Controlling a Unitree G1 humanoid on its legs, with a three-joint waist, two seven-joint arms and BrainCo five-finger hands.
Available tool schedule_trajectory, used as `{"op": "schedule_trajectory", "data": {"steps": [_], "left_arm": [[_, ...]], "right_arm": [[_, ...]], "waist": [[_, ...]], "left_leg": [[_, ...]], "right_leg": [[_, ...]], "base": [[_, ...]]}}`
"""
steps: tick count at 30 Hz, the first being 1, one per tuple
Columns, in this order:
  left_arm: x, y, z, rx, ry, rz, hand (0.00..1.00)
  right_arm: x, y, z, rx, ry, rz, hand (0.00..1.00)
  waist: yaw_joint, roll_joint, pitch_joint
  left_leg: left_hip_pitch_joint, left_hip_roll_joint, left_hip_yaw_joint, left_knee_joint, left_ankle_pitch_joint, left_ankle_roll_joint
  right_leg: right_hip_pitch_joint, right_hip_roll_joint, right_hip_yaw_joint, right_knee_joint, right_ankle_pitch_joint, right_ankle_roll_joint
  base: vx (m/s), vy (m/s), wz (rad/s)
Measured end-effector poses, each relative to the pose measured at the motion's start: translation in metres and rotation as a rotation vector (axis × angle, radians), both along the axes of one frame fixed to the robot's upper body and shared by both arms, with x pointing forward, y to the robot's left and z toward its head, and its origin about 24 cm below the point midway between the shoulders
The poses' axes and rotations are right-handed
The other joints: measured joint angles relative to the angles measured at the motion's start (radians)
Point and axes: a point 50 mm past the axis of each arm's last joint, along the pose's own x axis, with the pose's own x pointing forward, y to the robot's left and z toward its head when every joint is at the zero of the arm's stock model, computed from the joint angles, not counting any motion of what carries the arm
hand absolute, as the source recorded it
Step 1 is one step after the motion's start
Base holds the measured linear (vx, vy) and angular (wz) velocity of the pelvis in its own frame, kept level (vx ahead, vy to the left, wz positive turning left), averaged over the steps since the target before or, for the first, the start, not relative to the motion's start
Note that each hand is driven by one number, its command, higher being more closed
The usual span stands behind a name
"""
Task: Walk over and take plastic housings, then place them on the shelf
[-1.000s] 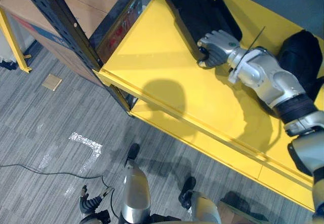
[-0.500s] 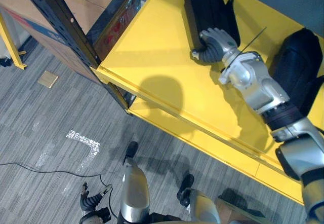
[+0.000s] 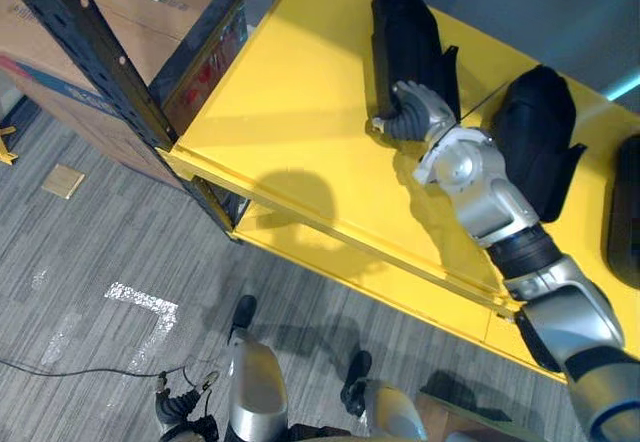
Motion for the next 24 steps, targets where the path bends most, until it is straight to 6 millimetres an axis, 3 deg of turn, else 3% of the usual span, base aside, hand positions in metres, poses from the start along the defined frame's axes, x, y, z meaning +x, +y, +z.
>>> {"op": "schedule_trajectory", "data": {"steps": [3,10,14,15,20,24], "left_arm": [[-0.001,-0.002,-0.002,-0.006,0.019,-0.011,0.0],[-0.003,-0.006,-0.005,-0.018,0.041,-0.018,0.0],[-0.004,-0.007,-0.006,-0.02,0.045,-0.024,0.0],[-0.004,-0.007,-0.006,-0.021,0.045,-0.025,0.0],[-0.003,-0.009,-0.006,-0.024,0.045,-0.03,0.0],[-0.004,-0.015,-0.009,-0.038,0.056,-0.043,0.0]], "right_arm": [[0.001,0.004,-0.004,0.013,0.017,0.016,1.0],[0.003,0.018,-0.023,0.101,0.106,0.071,1.0],[0.005,0.025,-0.035,0.122,0.15,0.068,1.0],[0.006,0.026,-0.038,0.126,0.162,0.065,0.0],[0.006,0.03,-0.046,0.13,0.191,0.055,0.0],[0.008,0.034,-0.053,0.157,0.172,0.03,0.0]], "waist": [[-0.001,-0.003,-0.013],[-0.005,0.025,-0.054],[-0.007,0.026,-0.055],[-0.008,0.027,-0.055],[-0.015,0.036,-0.06],[-0.015,0.066,-0.075]], "left_leg": [[0.009,-0.001,0.003,-0.002,0.0,0.0],[0.011,-0.001,0.005,-0.003,0.0,0.0],[0.009,-0.002,0.003,-0.002,0.0,0.001],[0.009,-0.002,0.003,-0.002,0.0,0.001],[-0.005,-0.006,-0.005,0.004,-0.001,0.003],[-0.005,-0.007,-0.005,0.008,-0.002,0.005]], "right_leg": [[0.012,0.0,0.0,-0.013,0.006,0.001],[0.011,0.0,0.004,-0.013,0.008,0.001],[0.01,-0.001,0.003,-0.012,0.008,0.001],[0.01,-0.001,0.003,-0.012,0.008,0.001],[0.006,-0.003,-0.005,-0.012,0.008,0.001],[0.006,-0.004,-0.005,-0.007,0.006,0.0]], "base": [[0.0,0.005,-0.01],[0.0,0.0,0.0],[0.0,0.0,0.0],[0.0,0.0,0.0],[0.0,0.004,0.05],[0.0,0.0,0.0]]}}
